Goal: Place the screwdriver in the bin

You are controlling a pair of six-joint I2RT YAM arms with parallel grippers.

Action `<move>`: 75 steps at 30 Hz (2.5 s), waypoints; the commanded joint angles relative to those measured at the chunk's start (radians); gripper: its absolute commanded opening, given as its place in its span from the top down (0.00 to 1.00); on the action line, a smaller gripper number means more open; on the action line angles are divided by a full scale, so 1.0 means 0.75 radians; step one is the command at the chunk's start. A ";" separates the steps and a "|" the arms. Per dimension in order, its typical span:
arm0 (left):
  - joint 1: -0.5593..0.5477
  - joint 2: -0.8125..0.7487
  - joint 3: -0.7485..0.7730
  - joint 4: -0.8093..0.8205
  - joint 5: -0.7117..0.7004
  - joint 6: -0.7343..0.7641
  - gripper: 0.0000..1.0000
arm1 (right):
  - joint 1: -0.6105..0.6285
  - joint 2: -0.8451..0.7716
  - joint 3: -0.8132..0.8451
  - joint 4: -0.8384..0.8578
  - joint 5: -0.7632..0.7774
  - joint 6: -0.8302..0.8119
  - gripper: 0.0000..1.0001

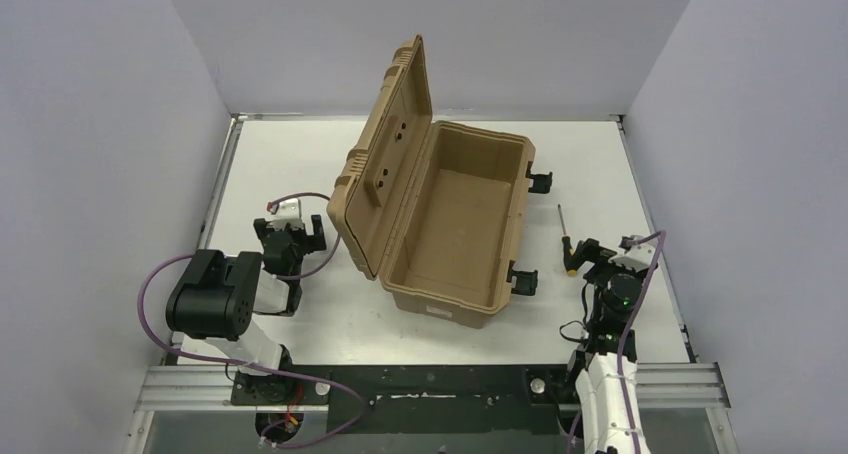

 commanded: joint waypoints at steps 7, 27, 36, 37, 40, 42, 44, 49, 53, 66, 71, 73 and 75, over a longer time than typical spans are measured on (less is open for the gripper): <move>0.009 -0.012 0.031 0.078 0.025 -0.009 0.03 | -0.005 0.446 0.573 -0.252 0.012 0.133 0.00; 0.010 -0.014 0.032 0.069 0.027 -0.011 0.03 | 0.197 1.604 1.250 -1.125 0.073 0.047 0.23; 0.012 -0.013 0.032 0.070 0.026 -0.010 0.03 | 0.198 1.554 1.319 -1.188 0.084 0.045 1.00; 0.011 -0.013 0.032 0.070 0.026 -0.011 0.03 | 0.196 1.524 1.357 -1.213 0.086 0.051 1.00; 0.011 -0.013 0.032 0.076 0.026 -0.011 0.03 | 0.198 1.426 1.510 -1.292 0.096 0.090 1.00; 0.011 -0.013 0.032 0.074 0.026 -0.010 0.03 | 0.199 1.373 1.646 -1.349 0.096 0.125 1.00; 0.011 -0.013 0.032 0.074 0.025 -0.011 0.03 | 0.206 1.337 1.790 -1.398 0.084 0.173 1.00; 0.010 -0.013 0.032 0.074 0.025 -0.010 0.03 | 0.337 1.326 2.145 -1.506 0.056 0.303 1.00; 0.010 -0.010 0.030 0.079 0.027 -0.008 0.03 | 0.645 1.361 2.277 -1.509 0.164 0.416 1.00; 0.007 -0.013 0.030 0.076 0.021 -0.007 0.03 | 1.211 1.701 2.019 -1.324 0.146 0.599 1.00; 0.007 -0.014 0.030 0.073 0.019 -0.009 0.03 | 1.212 1.820 1.850 -1.183 0.075 0.615 1.00; 0.007 -0.012 0.030 0.072 0.021 -0.008 0.03 | 1.209 1.867 1.827 -1.154 0.073 0.615 1.00; 0.008 -0.013 0.030 0.073 0.019 -0.009 0.03 | 1.199 1.912 1.816 -1.136 0.078 0.615 1.00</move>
